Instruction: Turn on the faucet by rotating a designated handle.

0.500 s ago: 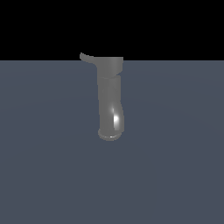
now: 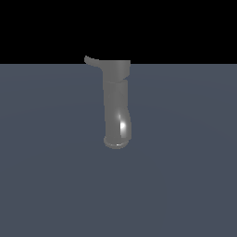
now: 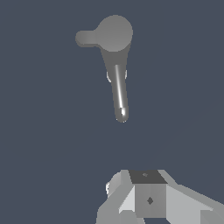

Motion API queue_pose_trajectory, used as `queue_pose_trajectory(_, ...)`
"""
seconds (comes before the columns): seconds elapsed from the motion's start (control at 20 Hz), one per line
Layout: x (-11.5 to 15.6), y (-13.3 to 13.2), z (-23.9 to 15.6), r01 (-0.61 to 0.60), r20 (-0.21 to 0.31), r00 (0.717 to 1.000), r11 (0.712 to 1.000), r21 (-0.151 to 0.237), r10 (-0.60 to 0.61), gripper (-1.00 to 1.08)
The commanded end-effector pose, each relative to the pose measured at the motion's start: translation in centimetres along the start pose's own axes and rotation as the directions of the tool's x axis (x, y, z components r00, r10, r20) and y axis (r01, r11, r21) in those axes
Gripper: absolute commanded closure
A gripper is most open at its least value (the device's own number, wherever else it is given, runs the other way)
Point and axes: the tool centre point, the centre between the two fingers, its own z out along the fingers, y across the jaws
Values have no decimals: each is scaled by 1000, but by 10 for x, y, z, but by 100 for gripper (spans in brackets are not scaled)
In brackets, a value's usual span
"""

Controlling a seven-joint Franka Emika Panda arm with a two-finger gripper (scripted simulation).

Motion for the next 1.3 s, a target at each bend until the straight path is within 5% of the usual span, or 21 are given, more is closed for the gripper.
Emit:
queue_pose_trajectory(0.0,1,-1,1,-2,0,1000,1000,3,2,108)
queue_pose_trajectory(0.8,27,-5,7,-124,6,992,992,22,123,108)
queue_pose_trajectory(1.25,67,-13,20,-306,22,952,951,39,305,108)
